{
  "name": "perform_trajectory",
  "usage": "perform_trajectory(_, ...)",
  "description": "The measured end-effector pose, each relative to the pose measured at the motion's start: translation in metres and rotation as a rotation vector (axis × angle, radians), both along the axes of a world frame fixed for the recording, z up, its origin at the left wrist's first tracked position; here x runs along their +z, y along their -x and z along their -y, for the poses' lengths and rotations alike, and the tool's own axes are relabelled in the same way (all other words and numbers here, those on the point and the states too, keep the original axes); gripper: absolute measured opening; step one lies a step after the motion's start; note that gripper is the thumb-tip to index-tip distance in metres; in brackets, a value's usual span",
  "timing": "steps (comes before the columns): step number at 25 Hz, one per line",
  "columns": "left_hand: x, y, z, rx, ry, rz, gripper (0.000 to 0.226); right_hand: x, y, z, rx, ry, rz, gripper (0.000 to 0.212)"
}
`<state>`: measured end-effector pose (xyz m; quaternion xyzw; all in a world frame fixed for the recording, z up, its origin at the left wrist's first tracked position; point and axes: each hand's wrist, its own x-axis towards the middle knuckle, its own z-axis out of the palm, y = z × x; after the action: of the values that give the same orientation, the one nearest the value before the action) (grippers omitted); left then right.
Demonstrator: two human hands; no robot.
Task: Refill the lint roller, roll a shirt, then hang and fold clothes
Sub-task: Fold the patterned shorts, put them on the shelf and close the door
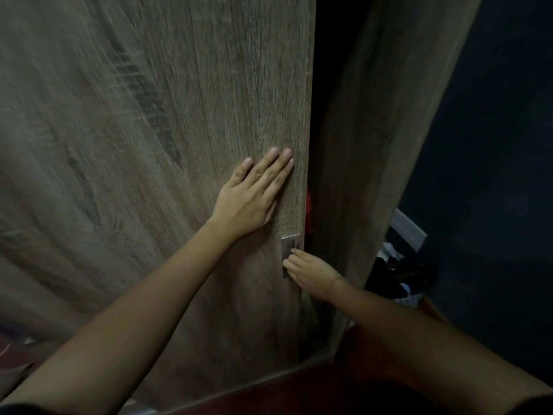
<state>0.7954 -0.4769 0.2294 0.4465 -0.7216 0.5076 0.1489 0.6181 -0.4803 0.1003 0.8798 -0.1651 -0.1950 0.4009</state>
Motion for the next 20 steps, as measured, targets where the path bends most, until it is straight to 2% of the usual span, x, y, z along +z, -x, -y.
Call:
perform_trajectory(10, 0.001, 0.127, 0.054, 0.037, 0.000, 0.006, 0.059, 0.008, 0.118, 0.053, -0.052, -0.008, 0.011, 0.041)
perform_trajectory(16, 0.001, 0.159, 0.066, 0.049, -0.032, 0.015, 0.068, 0.005, 0.150, 0.070, -0.062, -0.003, 0.006, 0.042)
perform_trajectory(20, 0.000, 0.163, 0.067, 0.095, -0.013, 0.000, 0.063, 0.003, 0.152, 0.073, -0.051, 0.005, 0.002, 0.044)
